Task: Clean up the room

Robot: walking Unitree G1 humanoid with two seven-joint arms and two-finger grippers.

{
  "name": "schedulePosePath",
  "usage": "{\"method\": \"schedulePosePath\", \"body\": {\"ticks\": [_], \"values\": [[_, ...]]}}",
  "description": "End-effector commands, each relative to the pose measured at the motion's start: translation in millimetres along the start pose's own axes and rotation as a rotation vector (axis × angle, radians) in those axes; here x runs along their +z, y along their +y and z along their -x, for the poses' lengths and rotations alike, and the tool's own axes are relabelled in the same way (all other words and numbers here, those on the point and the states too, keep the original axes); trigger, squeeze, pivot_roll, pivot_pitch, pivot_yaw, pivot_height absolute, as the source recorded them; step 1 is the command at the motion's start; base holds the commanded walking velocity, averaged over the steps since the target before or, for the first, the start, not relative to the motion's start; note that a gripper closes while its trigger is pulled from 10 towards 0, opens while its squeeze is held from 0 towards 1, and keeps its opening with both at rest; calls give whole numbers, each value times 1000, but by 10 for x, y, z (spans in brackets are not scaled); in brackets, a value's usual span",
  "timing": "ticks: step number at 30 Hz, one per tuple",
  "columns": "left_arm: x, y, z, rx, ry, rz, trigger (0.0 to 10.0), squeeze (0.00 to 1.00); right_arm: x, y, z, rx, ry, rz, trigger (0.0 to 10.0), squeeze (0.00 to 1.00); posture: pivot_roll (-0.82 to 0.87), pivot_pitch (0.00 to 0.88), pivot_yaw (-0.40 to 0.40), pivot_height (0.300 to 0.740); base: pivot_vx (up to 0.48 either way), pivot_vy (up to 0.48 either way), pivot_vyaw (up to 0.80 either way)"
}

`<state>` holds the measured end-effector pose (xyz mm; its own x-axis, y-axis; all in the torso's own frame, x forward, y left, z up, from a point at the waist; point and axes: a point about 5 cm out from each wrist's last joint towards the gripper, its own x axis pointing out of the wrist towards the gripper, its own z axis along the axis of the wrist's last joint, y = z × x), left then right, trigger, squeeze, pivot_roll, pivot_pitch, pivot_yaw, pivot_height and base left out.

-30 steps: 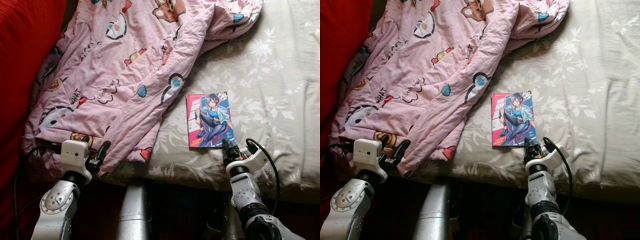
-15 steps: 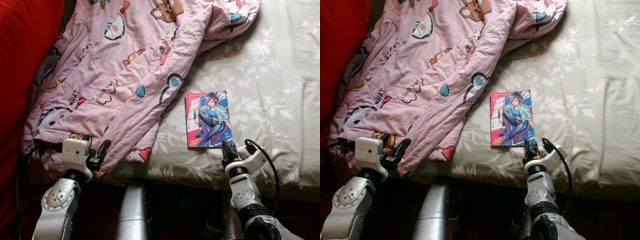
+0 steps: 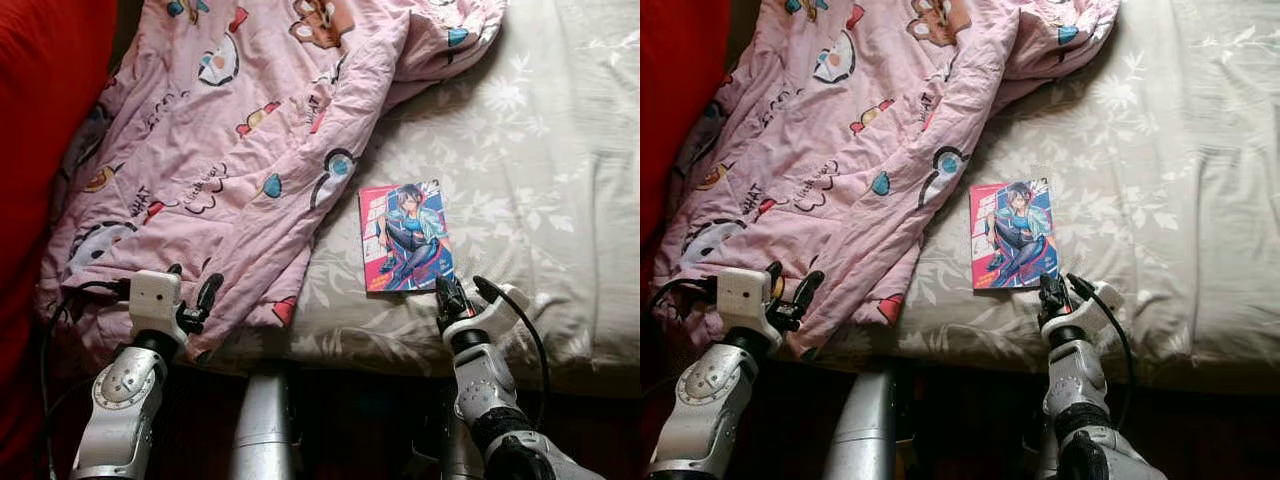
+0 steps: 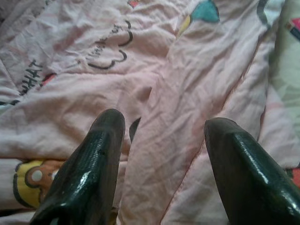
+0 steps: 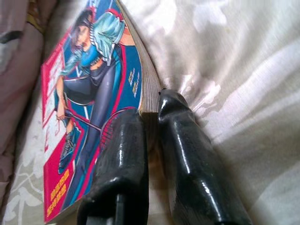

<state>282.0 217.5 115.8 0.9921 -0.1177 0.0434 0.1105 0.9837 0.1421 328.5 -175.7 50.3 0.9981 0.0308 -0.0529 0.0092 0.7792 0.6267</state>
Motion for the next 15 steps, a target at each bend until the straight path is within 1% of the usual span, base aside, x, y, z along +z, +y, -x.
{"method": "schedulePosePath", "body": {"ticks": [1, 2, 5, 9, 11, 14, 15], "values": [[-134, 15, 63, 11, 47, -2, 10000, 0, -9, -6, 33, 11, -13, 26, 0, 0, 118, 256, 135, 592, 0, 0, 0], [-180, 4, 57, 12, 55, 3, 10000, 0, 70, -6, 26, 17, -54, 40, 0, 0, 95, 230, 121, 592, 0, 0, 0], [-225, 0, 51, 15, 61, 10, 10000, 0, 149, 3, 29, 20, -101, 63, 0, 0, 88, 210, 109, 592, 0, 0, 0], [-258, 0, 36, 23, 61, 13, 10000, 0, 190, 10, 32, 15, -129, 73, 0, 0, 81, 187, 95, 592, 0, 0, 0], [-283, 9, 29, 34, 61, 15, 10000, 0, 226, 49, 41, 15, -157, 50, 0, 0, 67, 162, 83, 592, 0, 0, 0], [-311, 5, 17, 35, 61, 14, 10000, 0, 223, 55, 71, 6, -165, 11, 0, 0, 52, 145, 76, 592, 0, 0, 0], [-311, 5, 17, 35, 61, 14, 10000, 0, 223, 55, 71, 6, -165, 11, 0, 0, 52, 145, 76, 592, 0, 0, 0]]}}
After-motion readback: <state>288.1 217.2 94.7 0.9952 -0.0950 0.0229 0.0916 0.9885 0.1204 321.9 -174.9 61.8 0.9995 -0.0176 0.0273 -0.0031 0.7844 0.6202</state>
